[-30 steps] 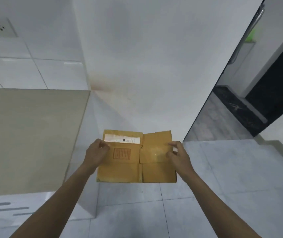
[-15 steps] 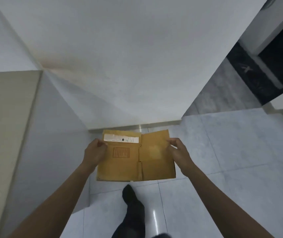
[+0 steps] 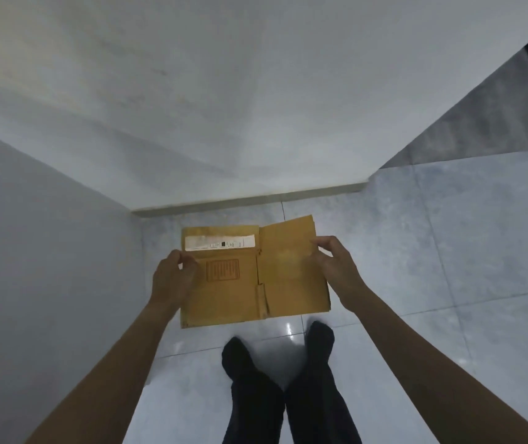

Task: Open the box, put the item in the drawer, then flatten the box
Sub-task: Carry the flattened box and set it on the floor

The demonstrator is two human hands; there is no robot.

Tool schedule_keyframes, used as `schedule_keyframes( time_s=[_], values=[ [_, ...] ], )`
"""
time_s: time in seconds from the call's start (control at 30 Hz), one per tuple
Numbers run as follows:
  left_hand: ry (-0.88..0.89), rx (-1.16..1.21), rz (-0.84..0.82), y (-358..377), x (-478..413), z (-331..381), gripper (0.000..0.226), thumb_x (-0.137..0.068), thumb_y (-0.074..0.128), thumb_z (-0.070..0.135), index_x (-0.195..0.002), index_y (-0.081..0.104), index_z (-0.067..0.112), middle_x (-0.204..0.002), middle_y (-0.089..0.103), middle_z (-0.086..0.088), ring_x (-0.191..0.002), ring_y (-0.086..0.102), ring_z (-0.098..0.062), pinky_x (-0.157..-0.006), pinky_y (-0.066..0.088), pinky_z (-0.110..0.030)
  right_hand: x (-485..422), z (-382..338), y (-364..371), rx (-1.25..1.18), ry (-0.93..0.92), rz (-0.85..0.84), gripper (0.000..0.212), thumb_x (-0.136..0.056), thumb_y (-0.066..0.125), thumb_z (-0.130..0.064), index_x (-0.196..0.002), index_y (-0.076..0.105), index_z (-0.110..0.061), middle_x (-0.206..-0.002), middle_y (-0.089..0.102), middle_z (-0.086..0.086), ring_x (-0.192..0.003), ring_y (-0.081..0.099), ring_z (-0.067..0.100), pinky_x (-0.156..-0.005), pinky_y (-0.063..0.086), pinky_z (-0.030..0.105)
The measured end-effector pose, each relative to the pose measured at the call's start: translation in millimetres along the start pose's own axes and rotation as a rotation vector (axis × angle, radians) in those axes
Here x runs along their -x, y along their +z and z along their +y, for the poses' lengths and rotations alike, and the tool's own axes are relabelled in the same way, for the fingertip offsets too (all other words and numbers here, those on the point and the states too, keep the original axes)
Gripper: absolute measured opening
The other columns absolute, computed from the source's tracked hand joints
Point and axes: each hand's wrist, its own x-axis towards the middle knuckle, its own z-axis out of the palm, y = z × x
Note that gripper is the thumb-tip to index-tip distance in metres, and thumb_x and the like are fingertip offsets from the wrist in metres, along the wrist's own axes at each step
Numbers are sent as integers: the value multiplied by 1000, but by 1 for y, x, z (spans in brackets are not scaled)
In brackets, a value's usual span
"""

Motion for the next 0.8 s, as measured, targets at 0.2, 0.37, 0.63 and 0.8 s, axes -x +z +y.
schedule_keyframes(
  time_s=[0.2, 0.37, 0.63, 0.8],
  values=[
    [-9, -56, 33, 87, -93, -49, 22, -97, 42, 22, -107, 57, 8, -109, 58, -5, -95, 52, -23, -78, 42, -37, -109, 78, 27, 35, 38, -60, 22, -97, 50, -20, -119, 52, -22, -129, 48, -3, -107, 50, 20, -83, 42, 35],
    [29, -97, 94, 156, -187, -76, 22, -97, 42, 17, -105, 58, 4, -108, 63, -15, -87, 54, -25, -75, 42, -36, -210, 129, 49, 66, -15, -69, 25, -96, 51, -19, -121, 51, -19, -133, 47, 0, -111, 49, 23, -87, 41, 36],
    [181, -96, 204, 247, -306, -112, 24, -97, 44, 19, -107, 58, 3, -105, 59, -12, -87, 51, -20, -76, 41, -32, -356, 201, 86, 117, -141, 34, 27, -96, 51, -21, -122, 55, -23, -142, 45, 3, -125, 46, 24, -101, 38, 34],
    [381, -413, 126, 290, -349, -163, 32, -87, 59, 25, -116, 57, 13, -125, 53, -13, -108, 54, -32, -84, 53, -46, -399, 246, 116, 695, -298, 45, 52, -92, 53, -45, -137, 41, -22, -158, 19, 9, -136, 32, 36, -107, 34, 47]
  ],
)
